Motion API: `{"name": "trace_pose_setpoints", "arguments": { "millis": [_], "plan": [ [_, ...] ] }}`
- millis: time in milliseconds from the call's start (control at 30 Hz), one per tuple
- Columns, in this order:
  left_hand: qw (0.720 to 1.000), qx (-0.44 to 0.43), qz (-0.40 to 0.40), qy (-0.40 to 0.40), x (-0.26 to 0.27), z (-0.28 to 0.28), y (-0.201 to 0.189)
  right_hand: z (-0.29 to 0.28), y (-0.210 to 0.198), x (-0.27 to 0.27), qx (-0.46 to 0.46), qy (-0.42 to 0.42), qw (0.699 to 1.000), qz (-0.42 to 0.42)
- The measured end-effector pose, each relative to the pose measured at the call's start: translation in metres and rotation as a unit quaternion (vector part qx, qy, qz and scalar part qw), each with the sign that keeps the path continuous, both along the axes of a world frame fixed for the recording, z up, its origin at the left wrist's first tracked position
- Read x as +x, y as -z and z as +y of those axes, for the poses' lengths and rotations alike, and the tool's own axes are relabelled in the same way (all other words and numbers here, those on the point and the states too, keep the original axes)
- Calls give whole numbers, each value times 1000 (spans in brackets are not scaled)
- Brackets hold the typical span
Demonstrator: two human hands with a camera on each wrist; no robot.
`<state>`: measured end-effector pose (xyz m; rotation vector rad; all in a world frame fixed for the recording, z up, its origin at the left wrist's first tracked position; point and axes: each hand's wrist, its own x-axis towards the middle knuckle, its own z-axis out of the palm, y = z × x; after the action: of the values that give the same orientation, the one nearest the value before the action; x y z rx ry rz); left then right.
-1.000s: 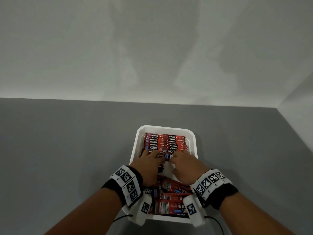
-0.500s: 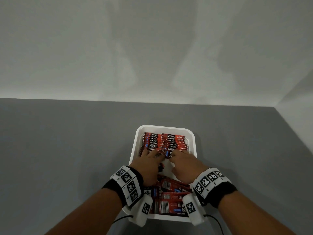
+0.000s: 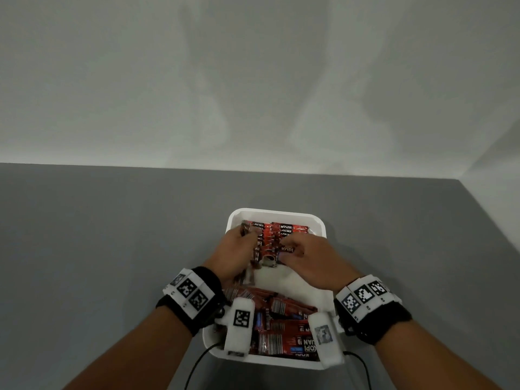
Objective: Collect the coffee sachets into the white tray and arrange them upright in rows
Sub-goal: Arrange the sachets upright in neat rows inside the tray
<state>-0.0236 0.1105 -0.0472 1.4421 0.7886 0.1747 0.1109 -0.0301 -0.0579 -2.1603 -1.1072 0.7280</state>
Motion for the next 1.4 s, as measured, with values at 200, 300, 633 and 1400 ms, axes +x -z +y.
{"name": "trace_pose_setpoints", "arguments": {
  "millis": [200,300,633,1400],
  "plan": [
    [982,-105,-129,-93,10,-10,-6,13,-21,-20,127,87,954,258],
    [982,-71,-137,-112,10,-11,-3,13,-24,-16,135,111,962,212],
    [990,-45,-64,-116,-5,-4,2,16,-19,10,38,56,997,-34],
    [995,-71,9,-66,-17,3,11,11,17,3,-172,-119,957,-201]
  ]
}}
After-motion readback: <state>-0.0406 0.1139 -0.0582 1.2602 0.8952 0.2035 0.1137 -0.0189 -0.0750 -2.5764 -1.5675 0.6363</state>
